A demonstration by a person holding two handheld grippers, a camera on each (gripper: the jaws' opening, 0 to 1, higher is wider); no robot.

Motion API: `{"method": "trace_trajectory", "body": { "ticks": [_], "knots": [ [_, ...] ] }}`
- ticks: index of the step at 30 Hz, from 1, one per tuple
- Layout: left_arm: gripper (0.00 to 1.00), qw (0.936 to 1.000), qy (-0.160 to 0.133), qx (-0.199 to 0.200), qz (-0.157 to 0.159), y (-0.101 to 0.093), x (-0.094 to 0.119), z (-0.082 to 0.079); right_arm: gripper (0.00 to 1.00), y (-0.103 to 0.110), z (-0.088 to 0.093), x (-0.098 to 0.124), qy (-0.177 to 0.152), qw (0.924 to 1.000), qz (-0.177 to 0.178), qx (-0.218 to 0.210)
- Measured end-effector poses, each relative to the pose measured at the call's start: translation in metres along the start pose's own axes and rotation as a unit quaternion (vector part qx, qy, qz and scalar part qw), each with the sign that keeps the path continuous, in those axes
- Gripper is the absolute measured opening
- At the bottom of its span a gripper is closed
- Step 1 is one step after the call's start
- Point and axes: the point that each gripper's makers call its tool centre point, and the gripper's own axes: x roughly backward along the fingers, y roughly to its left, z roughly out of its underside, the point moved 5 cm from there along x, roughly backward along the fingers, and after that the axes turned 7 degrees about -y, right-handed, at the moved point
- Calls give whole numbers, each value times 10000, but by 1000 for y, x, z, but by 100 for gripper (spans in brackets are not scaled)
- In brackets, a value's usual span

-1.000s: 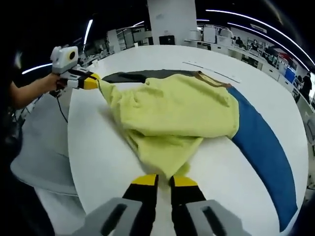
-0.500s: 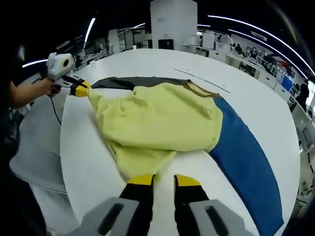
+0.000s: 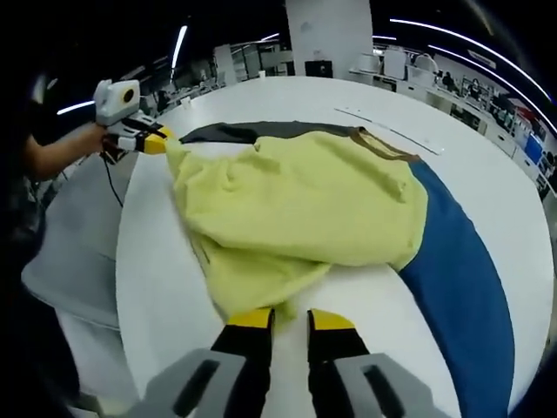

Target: Fold the garment on the visible template until the final outline fits inside the template.

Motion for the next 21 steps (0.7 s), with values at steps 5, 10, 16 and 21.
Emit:
{"method": "trace_trajectory", "body": {
  "ticks": [5, 10, 16, 21],
  "knots": [
    [0, 10000, 19, 52, 14, 0, 1, 1, 4, 0, 1, -6, 94, 9999, -56, -21],
    [0, 10000, 27, 35, 13, 0, 1, 1, 0, 2, 3, -7, 153, 9998, -60, -130],
    [0, 10000, 19, -40, 47, -2, 6, -1, 0, 3, 14, 17, 165, 9985, 261, -455],
    [0, 9999, 38, -70, 62, -3, 11, 1, 0, 4, 23, 38, 55, 9945, 643, -821]
  ]
}}
